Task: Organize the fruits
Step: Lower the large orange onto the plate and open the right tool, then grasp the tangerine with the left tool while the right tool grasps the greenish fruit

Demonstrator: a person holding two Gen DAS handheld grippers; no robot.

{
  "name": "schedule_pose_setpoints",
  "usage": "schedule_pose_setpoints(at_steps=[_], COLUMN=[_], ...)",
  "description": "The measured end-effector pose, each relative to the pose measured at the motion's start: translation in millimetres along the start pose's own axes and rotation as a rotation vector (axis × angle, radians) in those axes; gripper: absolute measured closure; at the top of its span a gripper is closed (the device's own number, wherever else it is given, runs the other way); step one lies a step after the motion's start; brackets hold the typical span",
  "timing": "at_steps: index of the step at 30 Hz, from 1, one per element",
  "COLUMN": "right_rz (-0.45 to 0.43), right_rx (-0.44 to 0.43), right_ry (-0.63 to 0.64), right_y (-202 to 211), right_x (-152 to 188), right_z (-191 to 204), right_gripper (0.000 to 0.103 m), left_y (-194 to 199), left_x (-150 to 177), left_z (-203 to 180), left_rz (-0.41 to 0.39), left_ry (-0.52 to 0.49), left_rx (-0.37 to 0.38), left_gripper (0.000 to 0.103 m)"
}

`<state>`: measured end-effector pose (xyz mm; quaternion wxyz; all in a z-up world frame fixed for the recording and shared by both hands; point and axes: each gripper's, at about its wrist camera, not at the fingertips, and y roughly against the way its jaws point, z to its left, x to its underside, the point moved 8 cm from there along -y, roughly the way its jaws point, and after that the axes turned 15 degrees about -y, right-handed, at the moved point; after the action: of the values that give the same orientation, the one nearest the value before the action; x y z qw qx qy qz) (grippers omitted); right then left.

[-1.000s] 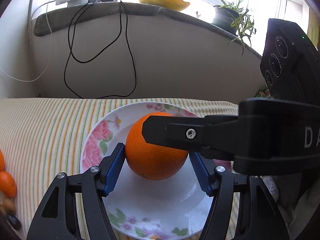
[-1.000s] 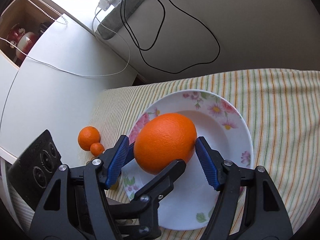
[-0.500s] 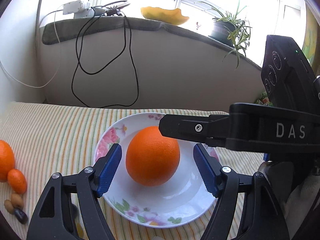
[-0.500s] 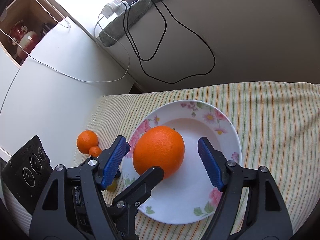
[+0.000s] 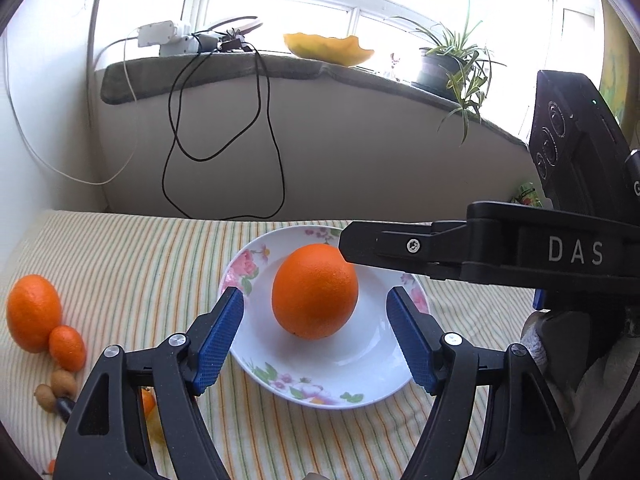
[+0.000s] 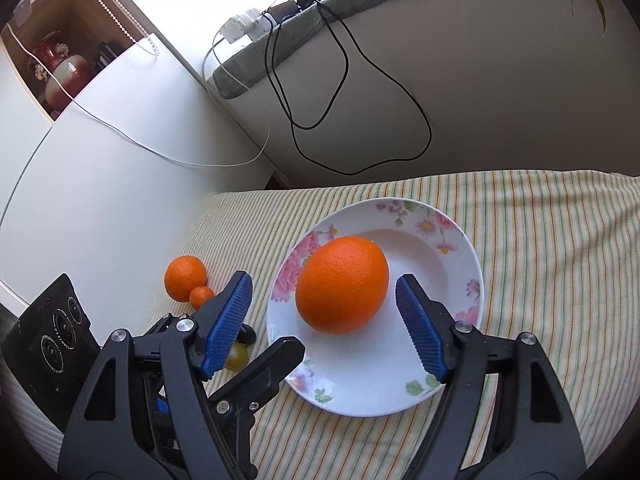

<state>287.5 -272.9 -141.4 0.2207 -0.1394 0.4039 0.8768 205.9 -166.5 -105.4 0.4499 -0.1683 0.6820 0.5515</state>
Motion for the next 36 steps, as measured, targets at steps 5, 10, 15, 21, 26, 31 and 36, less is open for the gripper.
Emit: schedule_pose_setpoints(at_steps=[5,10,15,21,26,31,36], right_rz=[-0.023,-0.043,-0.069,-0.092,-0.099,-0.086,-0.051], right_rx=[0.008,0.012,0.017,0.014,0.022,0.018,0.015], right_ry=[0.021,0.052,0.092,0.144,0.215,0.285,0.347], right_y=[9.3,17.7,25.0,29.4,29.2,23.6,10.2], right_x=[7.8,19.3,31.1,47.6,62.8,81.8,102.4], right_z=[8.1,18.6,29.7,43.7,57.7,75.5,91.2], right_gripper=[0.026,0.026,0.026,0.026,0.026,0.026,0.026], left_y=[13.4,29.2,46.6,67.7,87.5,104.8,120.7], left_x=[3.4,8.3,17.8,28.3,45.2,64.5,81.9], left_z=[0.9,4.8,9.9,23.0,40.6,60.2,73.7], left_rz=[-0.011,-0.024,-0.030,-0.042,-0.045,-0.036,-0.030], left_ry=[-0.007,-0.011,-0.010,0.004,0.043,0.078,0.091], left_rx=[-0.006,-0.017,-0.035,-0.065,-0.092,-0.128,-0.162], left_gripper=[0.029,0.029,0.029,0.029,0.029,0.029,0.029])
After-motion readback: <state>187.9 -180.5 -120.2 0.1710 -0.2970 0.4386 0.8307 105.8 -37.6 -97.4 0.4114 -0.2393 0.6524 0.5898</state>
